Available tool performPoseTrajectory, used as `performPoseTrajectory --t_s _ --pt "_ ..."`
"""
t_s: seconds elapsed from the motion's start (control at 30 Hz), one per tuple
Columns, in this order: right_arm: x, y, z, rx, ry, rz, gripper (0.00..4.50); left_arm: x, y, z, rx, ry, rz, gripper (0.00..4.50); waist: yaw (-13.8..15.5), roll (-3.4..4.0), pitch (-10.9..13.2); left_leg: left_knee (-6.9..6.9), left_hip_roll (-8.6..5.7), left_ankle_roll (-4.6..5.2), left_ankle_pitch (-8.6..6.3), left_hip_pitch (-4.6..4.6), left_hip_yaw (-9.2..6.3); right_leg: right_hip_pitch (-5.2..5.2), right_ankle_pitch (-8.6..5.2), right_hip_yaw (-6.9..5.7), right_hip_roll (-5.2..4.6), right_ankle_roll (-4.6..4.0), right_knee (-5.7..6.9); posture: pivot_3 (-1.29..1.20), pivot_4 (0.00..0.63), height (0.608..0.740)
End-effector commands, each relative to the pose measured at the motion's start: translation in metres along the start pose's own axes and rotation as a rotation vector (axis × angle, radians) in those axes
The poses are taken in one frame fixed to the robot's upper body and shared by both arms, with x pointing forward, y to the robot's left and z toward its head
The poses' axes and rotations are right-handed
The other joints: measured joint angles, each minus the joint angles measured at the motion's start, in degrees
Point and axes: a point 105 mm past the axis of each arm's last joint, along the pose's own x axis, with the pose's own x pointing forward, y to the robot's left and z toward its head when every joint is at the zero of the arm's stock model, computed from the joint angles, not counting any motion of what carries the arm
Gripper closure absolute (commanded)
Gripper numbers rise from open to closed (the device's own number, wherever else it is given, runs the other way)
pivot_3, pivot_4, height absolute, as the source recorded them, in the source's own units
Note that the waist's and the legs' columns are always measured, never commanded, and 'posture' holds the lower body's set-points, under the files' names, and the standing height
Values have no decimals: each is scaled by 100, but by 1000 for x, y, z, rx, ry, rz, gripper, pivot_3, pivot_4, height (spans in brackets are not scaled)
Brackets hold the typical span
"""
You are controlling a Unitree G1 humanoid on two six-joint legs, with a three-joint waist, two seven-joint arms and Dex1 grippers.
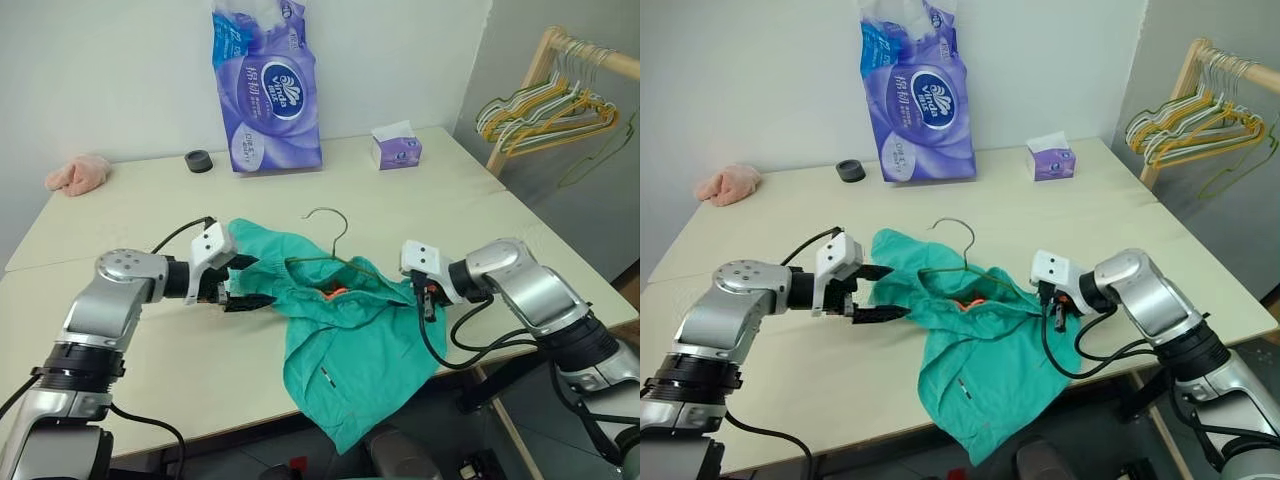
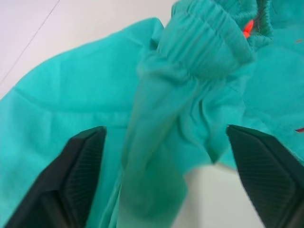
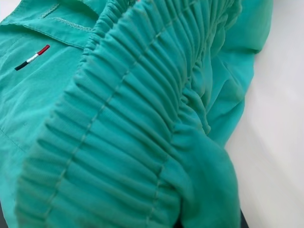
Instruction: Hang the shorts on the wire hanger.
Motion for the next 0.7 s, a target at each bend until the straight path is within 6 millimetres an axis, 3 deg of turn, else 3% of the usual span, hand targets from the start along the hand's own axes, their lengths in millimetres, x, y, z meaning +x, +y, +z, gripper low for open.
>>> performPoseTrajectory --t_s 0.03,0.23,0.5,0.6,0.7 --pt "-24 -8 23 -48 -59 -33 4500 -18 16 17 -8 -61 60 54 1 0 0 1 -1 0 0 0 0 0 0 0 -1 0 0 -350 23 740" --pt "-36 -7 25 -37 -68 -28 4500 -17 17 7 -18 -16 54 54 -14 1 0 0 0 0 0 0 0 -1 0 1 -2 0 -1 -357 25 740" --pt "-46 -1 26 -28 -76 -19 4500 -12 33 7 9 -31 114 54 -6 0 0 1 -1 0 0 -1 0 -1 0 0 -5 0 -1 -367 27 740" --pt "-47 2 27 -28 -78 -17 4500 -9 39 11 17 -61 140 678 -9 0 0 1 -1 0 0 -2 1 -1 0 1 -6 0 -1 -370 29 740" --pt "-47 4 28 -27 -81 -13 4500 -4 39 13 34 -72 132 1608 -42 0 0 0 -1 0 0 -2 2 -3 0 2 -6 0 -1 -372 30 740"
